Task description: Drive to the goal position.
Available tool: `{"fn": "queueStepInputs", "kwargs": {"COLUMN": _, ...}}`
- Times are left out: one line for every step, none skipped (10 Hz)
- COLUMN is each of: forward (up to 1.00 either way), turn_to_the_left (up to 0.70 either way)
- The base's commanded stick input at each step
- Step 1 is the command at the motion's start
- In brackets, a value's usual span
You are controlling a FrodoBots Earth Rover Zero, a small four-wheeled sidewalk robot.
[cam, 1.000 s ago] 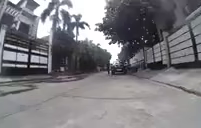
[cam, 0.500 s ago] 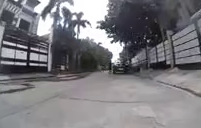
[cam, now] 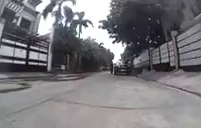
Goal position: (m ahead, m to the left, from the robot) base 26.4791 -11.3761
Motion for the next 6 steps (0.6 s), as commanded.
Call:
{"fn": "queueStepInputs", "kwargs": {"forward": 0.5, "turn_to_the_left": 0.0}}
{"fn": "queueStepInputs", "kwargs": {"forward": 0.5, "turn_to_the_left": 0.0}}
{"fn": "queueStepInputs", "kwargs": {"forward": 0.5, "turn_to_the_left": 0.0}}
{"fn": "queueStepInputs", "kwargs": {"forward": 0.5, "turn_to_the_left": 0.0}}
{"fn": "queueStepInputs", "kwargs": {"forward": 0.5, "turn_to_the_left": 0.0}}
{"fn": "queueStepInputs", "kwargs": {"forward": 0.5, "turn_to_the_left": 0.0}}
